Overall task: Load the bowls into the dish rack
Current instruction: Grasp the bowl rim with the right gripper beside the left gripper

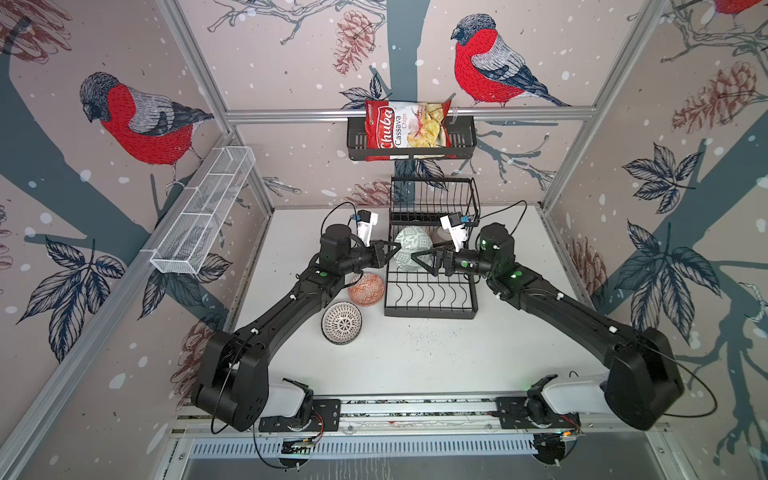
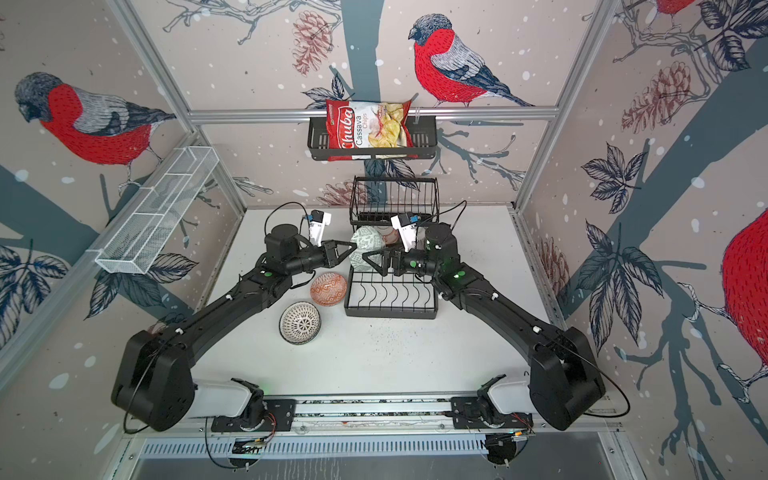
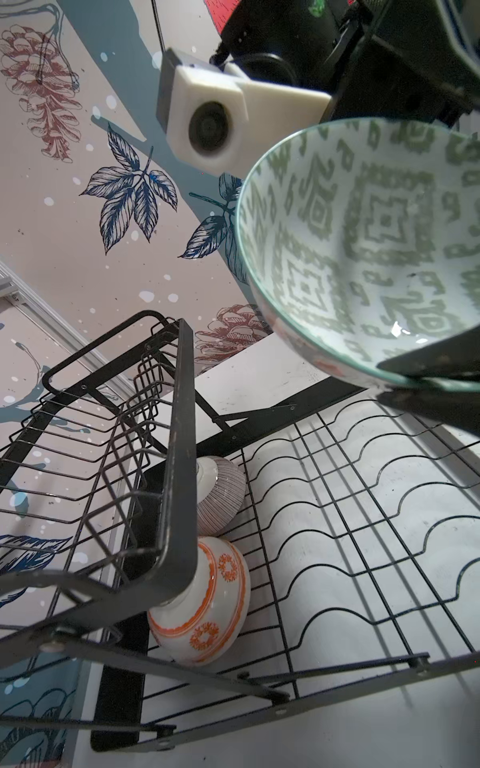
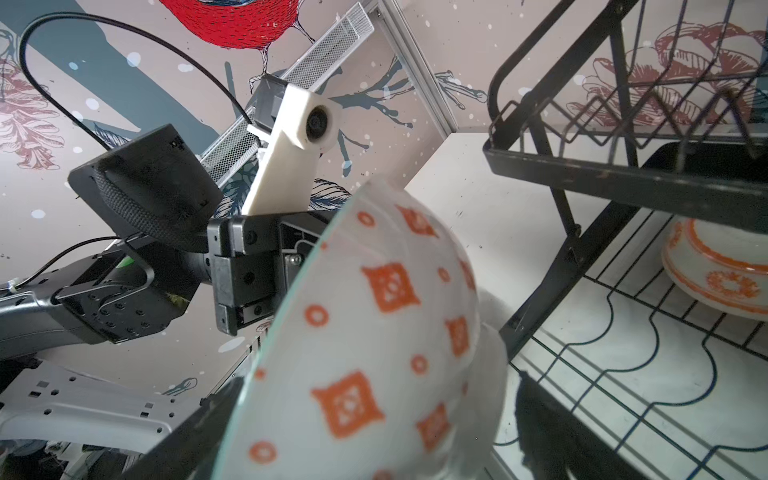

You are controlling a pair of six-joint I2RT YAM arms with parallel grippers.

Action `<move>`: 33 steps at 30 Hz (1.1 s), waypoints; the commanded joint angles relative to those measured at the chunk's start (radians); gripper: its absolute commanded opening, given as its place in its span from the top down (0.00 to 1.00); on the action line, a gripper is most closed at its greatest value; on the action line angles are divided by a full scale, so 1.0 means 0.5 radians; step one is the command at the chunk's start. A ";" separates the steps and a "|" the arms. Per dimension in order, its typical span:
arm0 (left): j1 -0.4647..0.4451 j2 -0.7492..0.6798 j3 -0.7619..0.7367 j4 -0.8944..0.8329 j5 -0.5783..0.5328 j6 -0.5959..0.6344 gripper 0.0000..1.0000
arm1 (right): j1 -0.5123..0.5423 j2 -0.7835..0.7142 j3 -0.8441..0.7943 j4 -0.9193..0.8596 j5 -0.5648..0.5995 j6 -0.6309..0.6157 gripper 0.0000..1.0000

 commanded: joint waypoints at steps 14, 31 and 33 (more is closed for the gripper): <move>-0.013 0.047 0.025 0.223 0.013 -0.041 1.00 | 0.001 0.024 0.006 0.197 -0.144 0.095 0.18; -0.022 0.112 0.068 0.033 -0.063 0.030 0.81 | -0.001 0.065 0.021 0.121 -0.004 0.099 0.48; -0.022 0.115 0.069 0.020 -0.063 0.038 0.77 | -0.001 0.074 0.018 0.116 -0.004 0.099 0.49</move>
